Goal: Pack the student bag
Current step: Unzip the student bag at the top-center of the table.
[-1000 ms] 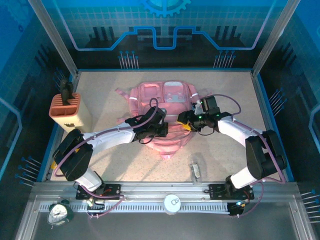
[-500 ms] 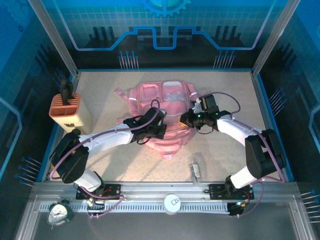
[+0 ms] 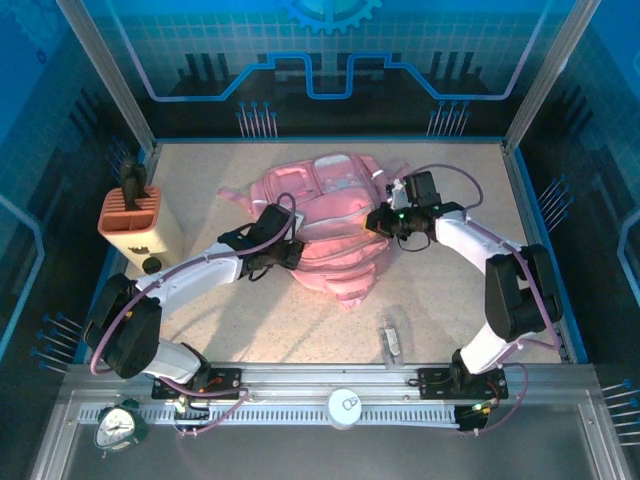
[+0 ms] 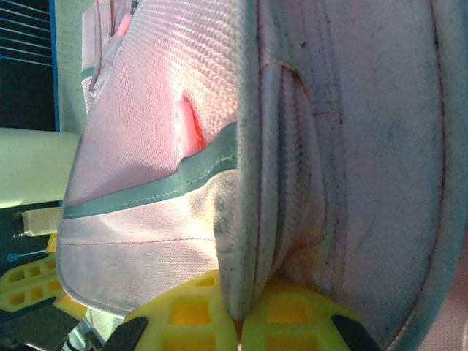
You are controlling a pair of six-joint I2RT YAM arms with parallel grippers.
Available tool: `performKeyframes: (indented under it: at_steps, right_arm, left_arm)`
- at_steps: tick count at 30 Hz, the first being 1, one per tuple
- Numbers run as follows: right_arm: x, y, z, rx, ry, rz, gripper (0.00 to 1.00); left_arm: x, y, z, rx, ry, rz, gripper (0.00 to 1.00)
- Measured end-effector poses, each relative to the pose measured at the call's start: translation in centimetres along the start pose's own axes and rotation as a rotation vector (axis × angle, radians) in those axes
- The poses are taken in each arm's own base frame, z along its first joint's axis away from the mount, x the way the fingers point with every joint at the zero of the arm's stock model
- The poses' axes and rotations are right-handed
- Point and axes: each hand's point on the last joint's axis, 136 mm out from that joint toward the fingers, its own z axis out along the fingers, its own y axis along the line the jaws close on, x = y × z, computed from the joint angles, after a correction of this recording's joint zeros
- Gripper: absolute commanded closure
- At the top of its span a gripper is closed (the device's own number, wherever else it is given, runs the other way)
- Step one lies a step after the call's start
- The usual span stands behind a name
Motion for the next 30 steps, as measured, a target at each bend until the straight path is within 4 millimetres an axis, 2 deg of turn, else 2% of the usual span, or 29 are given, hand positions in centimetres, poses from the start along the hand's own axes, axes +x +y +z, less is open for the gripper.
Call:
performKeyframes:
  at_steps: [5, 11, 16, 18, 22, 25, 30]
  right_arm:
    - [-1.6, 0.4, 0.5, 0.011, -0.008, -0.066, 1.00]
    - [-2.2, 0.3, 0.1, 0.036, -0.012, -0.103, 1.00]
    - [-3.3, 0.1, 0.5, 0.027, -0.001, -0.105, 1.00]
    - [-3.6, -0.1, 0.7, 0.030, 0.001, -0.108, 1.00]
    - [-3.7, -0.1, 0.6, 0.035, -0.002, -0.117, 0.67]
    - [-4.0, 0.0, 0.1, 0.049, -0.024, -0.128, 0.59]
    - [-3.2, 0.8, -2.7, 0.070, -0.076, -0.155, 0.40]
  left_arm:
    - [-0.7, 1.8, 1.2, -0.028, -0.014, 0.047, 1.00]
    - [-0.8, 3.5, 3.6, -0.056, 0.002, 0.132, 1.00]
    - [-2.0, 4.4, 4.7, -0.052, -0.017, 0.146, 0.91]
    - [-2.6, 4.3, 4.6, -0.037, -0.028, 0.139, 0.81]
    - [-2.6, 3.7, 4.5, 0.008, -0.025, 0.092, 0.58]
    - [-2.3, 3.0, 3.7, 0.034, -0.025, 0.041, 0.40]
    - [-2.8, 1.3, -0.4, 0.073, -0.094, -0.096, 0.28]
